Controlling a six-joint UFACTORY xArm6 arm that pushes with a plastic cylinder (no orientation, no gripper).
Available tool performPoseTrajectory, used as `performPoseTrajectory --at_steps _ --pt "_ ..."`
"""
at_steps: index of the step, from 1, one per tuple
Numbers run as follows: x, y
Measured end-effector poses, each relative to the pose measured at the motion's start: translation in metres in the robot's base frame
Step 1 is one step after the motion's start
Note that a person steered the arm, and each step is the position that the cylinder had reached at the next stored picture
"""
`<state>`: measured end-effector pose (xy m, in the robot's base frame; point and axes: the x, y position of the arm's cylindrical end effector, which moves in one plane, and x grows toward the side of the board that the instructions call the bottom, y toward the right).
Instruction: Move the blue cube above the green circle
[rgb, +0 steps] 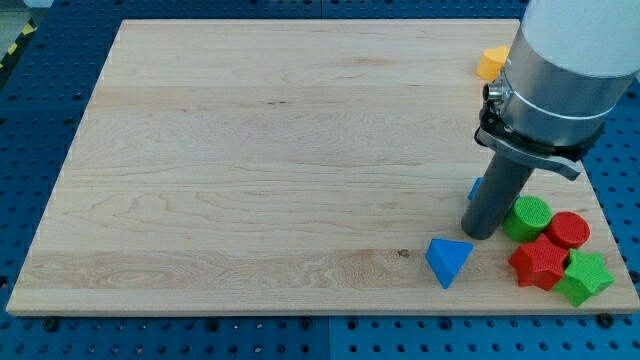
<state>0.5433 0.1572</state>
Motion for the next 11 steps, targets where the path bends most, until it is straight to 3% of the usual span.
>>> performPoseTrajectory --at_steps 2,6,11 --pt "-0.026 0.000" --pt "-0.015 0.032" --pt "-0.048 0.045"
